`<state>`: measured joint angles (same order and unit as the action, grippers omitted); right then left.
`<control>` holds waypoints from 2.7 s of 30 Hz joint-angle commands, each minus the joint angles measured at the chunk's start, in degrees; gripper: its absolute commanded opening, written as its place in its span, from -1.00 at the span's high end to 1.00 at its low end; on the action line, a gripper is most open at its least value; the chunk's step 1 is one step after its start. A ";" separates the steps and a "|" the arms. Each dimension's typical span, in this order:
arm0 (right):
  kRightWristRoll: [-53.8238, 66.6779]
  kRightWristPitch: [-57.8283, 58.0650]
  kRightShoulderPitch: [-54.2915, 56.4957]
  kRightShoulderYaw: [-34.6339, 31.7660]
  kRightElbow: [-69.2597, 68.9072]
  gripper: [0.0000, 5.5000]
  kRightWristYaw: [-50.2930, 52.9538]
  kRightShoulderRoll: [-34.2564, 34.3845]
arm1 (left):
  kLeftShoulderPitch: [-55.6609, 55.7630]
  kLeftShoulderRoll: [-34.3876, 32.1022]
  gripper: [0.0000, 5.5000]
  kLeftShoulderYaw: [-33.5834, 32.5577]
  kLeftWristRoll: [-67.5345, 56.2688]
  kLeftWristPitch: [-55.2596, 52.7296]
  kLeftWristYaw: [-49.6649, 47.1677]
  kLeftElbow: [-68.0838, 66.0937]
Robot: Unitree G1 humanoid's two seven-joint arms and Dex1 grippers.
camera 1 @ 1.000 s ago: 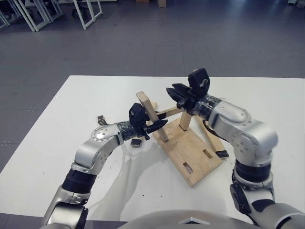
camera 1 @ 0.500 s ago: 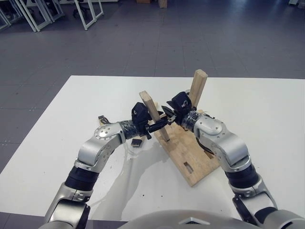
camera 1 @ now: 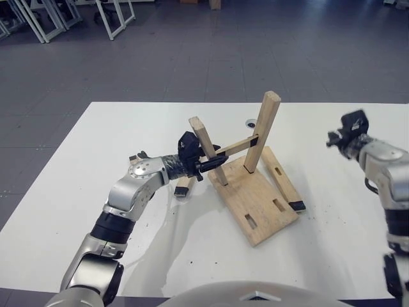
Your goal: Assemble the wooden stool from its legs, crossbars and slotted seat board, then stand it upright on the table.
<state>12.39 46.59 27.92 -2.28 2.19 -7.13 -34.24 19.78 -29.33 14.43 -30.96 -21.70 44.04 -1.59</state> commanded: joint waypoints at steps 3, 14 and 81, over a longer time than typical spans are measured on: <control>11.70 -0.97 5.55 13.58 -10.92 0.55 -11.60 19.91 | -1.97 -2.51 0.26 6.55 9.88 -3.53 1.35 -8.55; 15.21 9.26 -4.48 18.03 -29.06 0.55 -23.09 6.99 | 4.61 -2.68 0.26 9.72 9.06 6.63 21.50 -16.47; -3.48 1.08 -25.02 17.33 -39.29 0.56 -24.40 8.55 | -18.57 26.12 -0.72 -27.88 32.27 -26.24 -50.77 23.95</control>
<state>8.25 45.94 3.42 15.37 -35.77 -32.48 -25.67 2.21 -4.09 -12.80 -0.07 -49.31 -4.40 21.91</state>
